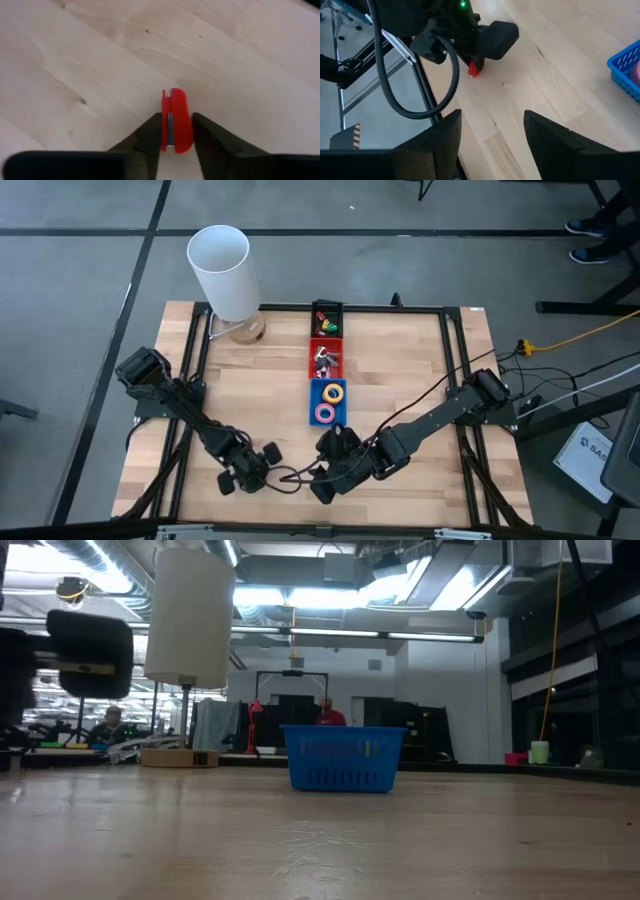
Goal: Pick and place Stapler, Stapler remover, tape
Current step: Put the red stapler into the black bin
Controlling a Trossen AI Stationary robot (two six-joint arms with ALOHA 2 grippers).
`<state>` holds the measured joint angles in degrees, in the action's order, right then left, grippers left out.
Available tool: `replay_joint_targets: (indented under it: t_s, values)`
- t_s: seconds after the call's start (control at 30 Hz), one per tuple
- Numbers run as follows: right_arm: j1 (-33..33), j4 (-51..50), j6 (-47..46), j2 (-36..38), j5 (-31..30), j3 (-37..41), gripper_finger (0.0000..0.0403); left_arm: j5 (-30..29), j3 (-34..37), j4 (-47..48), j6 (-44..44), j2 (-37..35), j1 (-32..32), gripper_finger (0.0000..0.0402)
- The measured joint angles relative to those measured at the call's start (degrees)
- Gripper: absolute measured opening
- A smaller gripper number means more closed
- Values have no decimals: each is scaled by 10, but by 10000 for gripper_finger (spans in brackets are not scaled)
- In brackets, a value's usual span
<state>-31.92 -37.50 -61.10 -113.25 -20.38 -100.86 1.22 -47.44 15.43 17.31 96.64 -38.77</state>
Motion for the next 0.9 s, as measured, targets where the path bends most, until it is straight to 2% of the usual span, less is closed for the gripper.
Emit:
replay_joint_targets:
  t_s: [0.13, 0.37, 0.7, 0.9]
  values:
    - [0, 0, 0, 0, 0, 0, 215, 4, 0, 0, -80, 0, 0, 60]
    - [0, 0, 5, 0, -2, 0, 215, -14, 2, -2, -219, -22, 0, 59]
    - [9, 22, 70, 0, -27, 0, 215, -144, 2, -37, -329, -120, 10, 59]
    - [18, 63, 177, 0, -36, 0, 215, -223, 2, -84, -371, -173, 38, 60]
